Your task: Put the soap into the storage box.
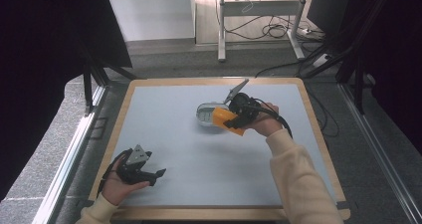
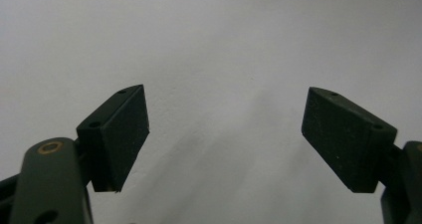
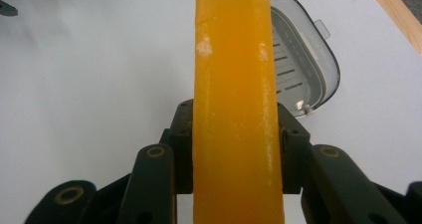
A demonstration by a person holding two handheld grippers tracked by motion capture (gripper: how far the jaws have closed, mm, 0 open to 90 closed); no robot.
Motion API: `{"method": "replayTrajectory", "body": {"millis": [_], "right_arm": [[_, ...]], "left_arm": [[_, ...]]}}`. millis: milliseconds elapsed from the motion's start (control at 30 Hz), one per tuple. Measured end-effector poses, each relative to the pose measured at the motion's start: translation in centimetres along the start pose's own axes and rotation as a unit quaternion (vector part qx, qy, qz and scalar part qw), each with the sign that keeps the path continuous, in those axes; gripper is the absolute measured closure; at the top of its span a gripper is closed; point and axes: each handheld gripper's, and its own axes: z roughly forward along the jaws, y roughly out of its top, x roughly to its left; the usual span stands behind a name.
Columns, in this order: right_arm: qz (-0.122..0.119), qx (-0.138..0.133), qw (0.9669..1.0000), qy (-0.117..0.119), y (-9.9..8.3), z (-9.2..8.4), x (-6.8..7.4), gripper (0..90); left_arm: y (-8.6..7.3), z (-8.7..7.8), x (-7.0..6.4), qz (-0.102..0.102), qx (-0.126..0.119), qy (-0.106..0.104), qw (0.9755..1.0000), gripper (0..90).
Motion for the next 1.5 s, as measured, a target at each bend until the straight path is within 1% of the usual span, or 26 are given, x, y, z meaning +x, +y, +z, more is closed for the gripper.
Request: {"method": "replayTrajectory", "body": {"millis": [67, 200, 300, 467, 633, 933, 1067, 1200, 1500], "right_arm": [[-0.002, 0.001, 1.0000, -0.001, 0.1, 0.1, -0.1, 61.9], [0.001, 0.001, 1.0000, 0.001, 0.3, 0.2, -0.3, 62.0], [-0.006, -0.001, 1.0000, 0.006, 0.5, 0.4, -0.6, 61.9], [-0.006, 0.000, 1.0000, 0.005, 0.8, 0.5, -0.8, 62.0], [-0.007, 0.008, 0.9999, 0.004, 1.4, 0.8, -1.3, 61.9], [-0.005, 0.013, 0.9999, 0.009, 1.7, 1.4, -2.0, 62.0], [-0.005, 0.011, 0.9999, 0.010, 1.9, 1.7, -2.4, 62.0], [-0.006, 0.012, 0.9998, 0.016, 2.1, 2.0, -2.7, 62.0], [-0.008, 0.011, 0.9998, 0.014, 2.5, 2.3, -3.2, 62.0]], "left_arm": [[0.0, 0.0, 0.0, 0.000, 0.000, 0.000, 1.0000, 18.9], [0.0, 0.0, 0.0, 0.001, 0.000, 0.000, 1.0000, 18.9], [0.0, 0.0, -0.1, 0.001, 0.000, -0.001, 1.0000, 18.9], [0.0, 0.1, 0.0, 0.002, 0.000, -0.002, 1.0000, 18.8], [0.0, 0.0, 0.0, 0.001, -0.001, -0.002, 1.0000, 18.8], [0.0, 0.0, 0.0, 0.001, -0.001, -0.002, 1.0000, 18.8], [0.0, 0.1, 0.0, 0.001, -0.001, -0.002, 1.0000, 18.8], [0.0, 0.1, 0.0, 0.002, 0.000, -0.003, 1.0000, 18.8], [0.0, 0.1, 0.0, 0.003, 0.001, -0.002, 1.0000, 18.8]]}}
